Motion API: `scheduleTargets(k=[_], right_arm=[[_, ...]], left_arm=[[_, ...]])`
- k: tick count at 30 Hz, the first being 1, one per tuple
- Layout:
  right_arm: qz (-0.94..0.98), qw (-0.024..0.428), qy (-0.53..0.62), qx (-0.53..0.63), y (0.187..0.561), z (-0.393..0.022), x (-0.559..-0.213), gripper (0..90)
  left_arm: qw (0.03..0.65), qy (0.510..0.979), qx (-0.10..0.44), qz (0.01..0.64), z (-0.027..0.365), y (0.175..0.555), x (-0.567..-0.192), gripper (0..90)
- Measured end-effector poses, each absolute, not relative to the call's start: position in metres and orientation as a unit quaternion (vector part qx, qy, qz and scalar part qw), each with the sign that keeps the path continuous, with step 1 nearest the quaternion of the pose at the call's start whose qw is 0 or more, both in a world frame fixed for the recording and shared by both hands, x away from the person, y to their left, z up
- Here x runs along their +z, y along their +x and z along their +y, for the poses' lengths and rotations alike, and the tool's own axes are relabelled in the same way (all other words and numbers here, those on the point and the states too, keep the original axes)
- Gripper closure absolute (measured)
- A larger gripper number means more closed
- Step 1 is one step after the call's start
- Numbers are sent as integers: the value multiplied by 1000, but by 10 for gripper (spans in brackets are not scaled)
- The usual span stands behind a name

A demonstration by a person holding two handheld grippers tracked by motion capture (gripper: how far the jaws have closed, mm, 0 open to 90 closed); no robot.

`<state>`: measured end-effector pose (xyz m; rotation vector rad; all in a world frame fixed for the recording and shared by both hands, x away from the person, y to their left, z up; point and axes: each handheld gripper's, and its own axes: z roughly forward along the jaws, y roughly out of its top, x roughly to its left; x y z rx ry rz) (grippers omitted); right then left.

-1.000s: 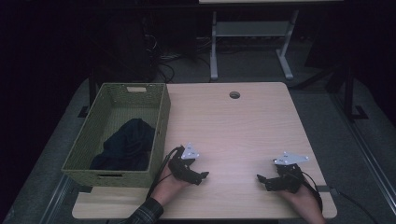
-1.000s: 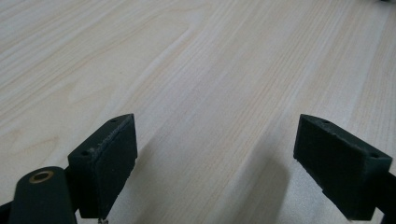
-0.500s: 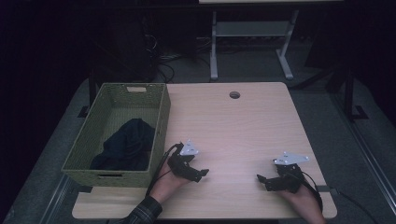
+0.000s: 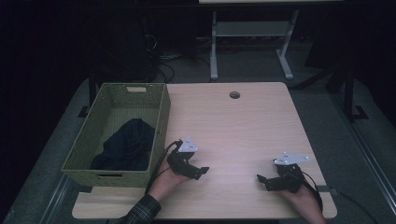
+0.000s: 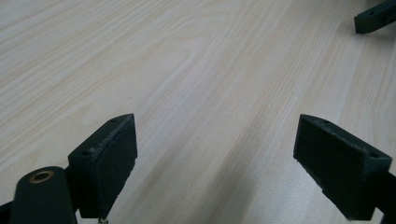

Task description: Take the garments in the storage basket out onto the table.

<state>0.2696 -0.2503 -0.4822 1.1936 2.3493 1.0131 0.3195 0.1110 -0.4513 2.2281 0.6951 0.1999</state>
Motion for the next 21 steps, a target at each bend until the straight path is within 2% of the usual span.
scheduleTargets(k=[21], right_arm=[[821, 159, 418, 354, 270, -250, -482, 87]], left_arm=[[393, 876, 76, 270, 111, 320, -440, 133]])
